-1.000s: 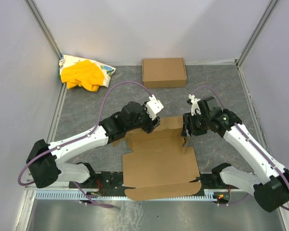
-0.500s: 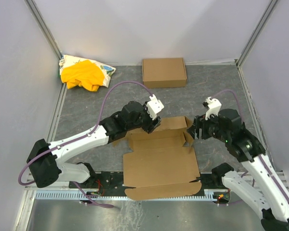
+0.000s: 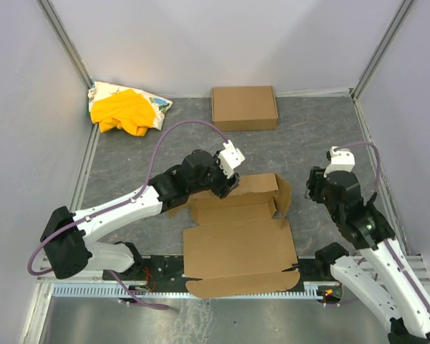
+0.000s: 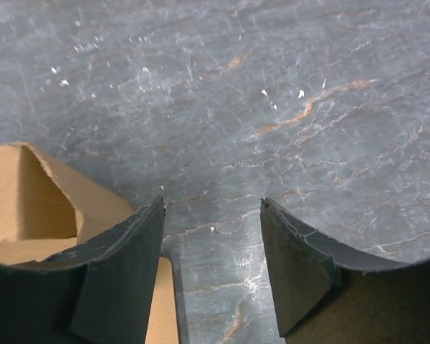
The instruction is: Fold the paper box
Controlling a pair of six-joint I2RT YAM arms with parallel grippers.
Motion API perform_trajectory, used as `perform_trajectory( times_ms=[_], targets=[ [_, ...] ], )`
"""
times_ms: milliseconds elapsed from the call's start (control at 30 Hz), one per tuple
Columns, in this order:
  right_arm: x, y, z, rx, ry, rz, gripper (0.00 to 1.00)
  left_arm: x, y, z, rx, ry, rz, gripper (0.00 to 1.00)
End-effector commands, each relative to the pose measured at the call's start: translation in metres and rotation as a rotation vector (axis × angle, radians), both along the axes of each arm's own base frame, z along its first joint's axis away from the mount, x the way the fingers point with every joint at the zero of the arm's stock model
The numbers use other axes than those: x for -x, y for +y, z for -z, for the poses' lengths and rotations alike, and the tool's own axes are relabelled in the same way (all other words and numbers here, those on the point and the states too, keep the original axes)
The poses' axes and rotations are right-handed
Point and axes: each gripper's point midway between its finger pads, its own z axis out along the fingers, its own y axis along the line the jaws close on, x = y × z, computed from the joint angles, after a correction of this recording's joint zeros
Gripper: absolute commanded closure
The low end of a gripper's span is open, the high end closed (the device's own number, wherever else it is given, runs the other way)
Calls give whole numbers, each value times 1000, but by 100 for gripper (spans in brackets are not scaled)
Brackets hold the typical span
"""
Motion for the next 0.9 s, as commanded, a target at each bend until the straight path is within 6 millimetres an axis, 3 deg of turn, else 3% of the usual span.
perform_trajectory(
  times_ms=[0,67,200,367,633,867],
  targets=[
    [-15,17,23,41,79,-79,35,4,-2,6,-11,49,-8,37],
    [-15,44,32,2,89,-233,32,4,-2,8,-17,51,-6,37],
    [-6,76,42,-28,62,-467,29,4,-2,7,-15,53,-5,37],
    [6,93,43,-75,45,-585,27,3,-3,5,-21,51,-2,36],
    [8,115,45,-139,60,-678,26,4,-4,-3,-13,41,18,31],
    [14,128,45,-198,66,-745,26,6,-8,2,-14,70,27,32]
  ],
)
